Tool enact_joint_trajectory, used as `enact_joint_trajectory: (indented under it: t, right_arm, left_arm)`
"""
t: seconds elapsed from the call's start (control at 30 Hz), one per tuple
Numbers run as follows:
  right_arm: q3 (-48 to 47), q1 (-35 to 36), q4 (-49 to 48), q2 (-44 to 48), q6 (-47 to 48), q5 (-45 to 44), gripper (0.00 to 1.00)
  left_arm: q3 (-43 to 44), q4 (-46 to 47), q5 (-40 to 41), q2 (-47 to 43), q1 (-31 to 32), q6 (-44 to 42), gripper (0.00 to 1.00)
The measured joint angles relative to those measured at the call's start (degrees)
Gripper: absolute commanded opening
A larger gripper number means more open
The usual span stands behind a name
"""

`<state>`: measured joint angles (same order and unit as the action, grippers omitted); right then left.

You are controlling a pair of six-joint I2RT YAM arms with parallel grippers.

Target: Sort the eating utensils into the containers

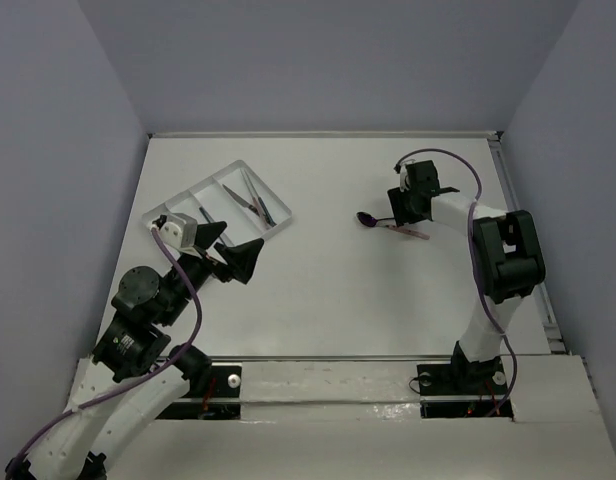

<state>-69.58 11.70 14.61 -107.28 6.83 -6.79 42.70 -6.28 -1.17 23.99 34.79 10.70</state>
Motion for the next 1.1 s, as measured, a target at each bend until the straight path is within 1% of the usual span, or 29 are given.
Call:
enact_joint_trajectory:
  t: [0.03,0.17,0.23,0.37,0.43,0.6,0.7,0.77,0.83,0.9,0.93,1.1]
  right_arm:
    - [0.07,0.0,0.22,-0.02,0.59,-0.55,0.7]
    - [0.11,0.0,0.7,-0.02,3.58,-1.46,0.73]
    - [0.09,0.0,1.22,-0.02,4.79,-1.36,0.76]
    - [-0.33,0.0,1.73,-0.22,6.64,-1.11,0.79]
    - [-1.9,0.0,2.54,-1.25,7.65,-0.61,0.79]
    - [-9.6,0.0,6.19,-7.02,10.78,2.82,0.77]
    - [-12.98,0.0,8.68,-9.11,12.24,5.49,0.71]
    - [-15.28,-0.02,10.82,-10.51,12.74,8.2,0.62]
    - [-16.74,-0.02,11.8,-11.5,12.74,10.27,0.5]
    - [-17.0,-0.02,12.52,-11.72,12.55,12.61,0.47]
    - [-16.83,-0.02,12.76,-11.72,12.28,14.1,0.4]
    - [-15.08,0.31,11.98,-10.91,11.39,16.92,0.27]
  left_arm:
    - [0.02,-0.13,0.48,-0.09,0.22,-0.02,0.99]
    - [0.02,-0.81,2.19,-0.15,1.14,-0.15,0.99]
    - [0.02,-0.92,2.45,-0.15,1.2,-0.17,0.99]
    - [0.02,-0.92,2.95,-0.15,1.22,-0.17,0.99]
    - [0.02,-0.92,2.99,-0.15,1.22,-0.17,0.99]
    - [0.02,-0.92,3.19,-0.11,1.22,-0.17,0.99]
    - [0.02,-0.92,3.23,-0.11,1.22,-0.17,0.99]
    - [0.02,-0.92,3.28,-0.09,1.22,-0.17,0.99]
    - [0.02,-0.94,3.39,-0.07,1.22,-0.2,0.99]
    - [0.02,-0.94,3.43,-0.04,1.22,-0.2,0.99]
    - [0.02,-0.94,3.41,0.0,1.22,-0.2,0.99]
    - [0.02,-0.94,3.39,0.55,1.22,-0.2,0.99]
